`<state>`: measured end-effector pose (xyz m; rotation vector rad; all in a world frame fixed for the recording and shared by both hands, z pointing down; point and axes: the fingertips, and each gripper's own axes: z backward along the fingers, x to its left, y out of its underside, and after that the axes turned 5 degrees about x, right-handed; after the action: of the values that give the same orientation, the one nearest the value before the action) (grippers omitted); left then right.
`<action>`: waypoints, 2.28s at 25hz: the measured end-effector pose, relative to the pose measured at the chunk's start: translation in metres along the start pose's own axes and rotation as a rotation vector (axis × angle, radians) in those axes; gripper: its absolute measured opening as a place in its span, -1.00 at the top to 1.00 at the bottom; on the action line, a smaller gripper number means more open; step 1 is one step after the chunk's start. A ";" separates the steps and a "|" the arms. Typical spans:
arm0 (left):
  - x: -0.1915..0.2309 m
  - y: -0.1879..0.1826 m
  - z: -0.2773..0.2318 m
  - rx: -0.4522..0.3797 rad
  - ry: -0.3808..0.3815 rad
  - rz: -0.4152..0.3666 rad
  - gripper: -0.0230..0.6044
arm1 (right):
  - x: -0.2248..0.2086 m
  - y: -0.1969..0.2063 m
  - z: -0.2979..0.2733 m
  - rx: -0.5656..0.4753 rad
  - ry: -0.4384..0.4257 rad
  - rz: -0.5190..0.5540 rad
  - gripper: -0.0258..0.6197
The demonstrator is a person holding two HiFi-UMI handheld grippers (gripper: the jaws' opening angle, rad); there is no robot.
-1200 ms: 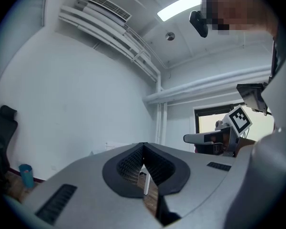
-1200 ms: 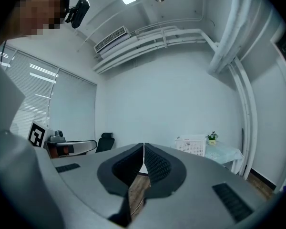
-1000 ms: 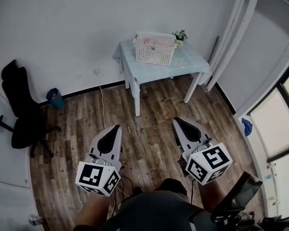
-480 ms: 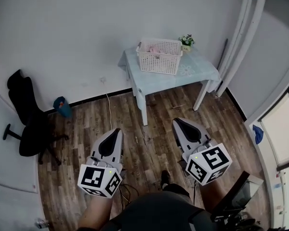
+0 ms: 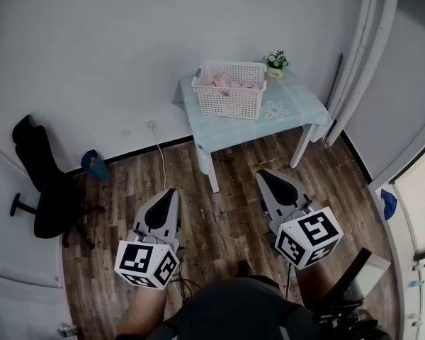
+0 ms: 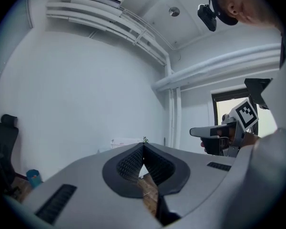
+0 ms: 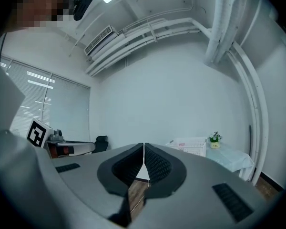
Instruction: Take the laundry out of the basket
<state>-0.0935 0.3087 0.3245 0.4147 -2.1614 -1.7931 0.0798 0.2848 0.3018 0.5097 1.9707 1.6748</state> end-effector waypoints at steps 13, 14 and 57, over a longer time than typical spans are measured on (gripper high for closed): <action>0.000 -0.006 -0.087 0.079 -0.043 0.000 0.90 | -0.091 -0.008 -0.046 -0.003 -0.013 -0.062 0.86; 0.003 -0.007 -0.092 0.079 -0.044 0.001 0.90 | -0.095 -0.007 -0.052 -0.001 -0.013 -0.067 0.86; 0.244 -0.036 -0.296 0.040 0.119 0.079 0.90 | -0.139 -0.034 -0.336 0.086 0.176 -0.035 0.86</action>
<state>-0.1947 -0.0616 0.3522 0.4284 -2.1045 -1.6431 -0.0062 -0.0692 0.3265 0.3664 2.1718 1.6690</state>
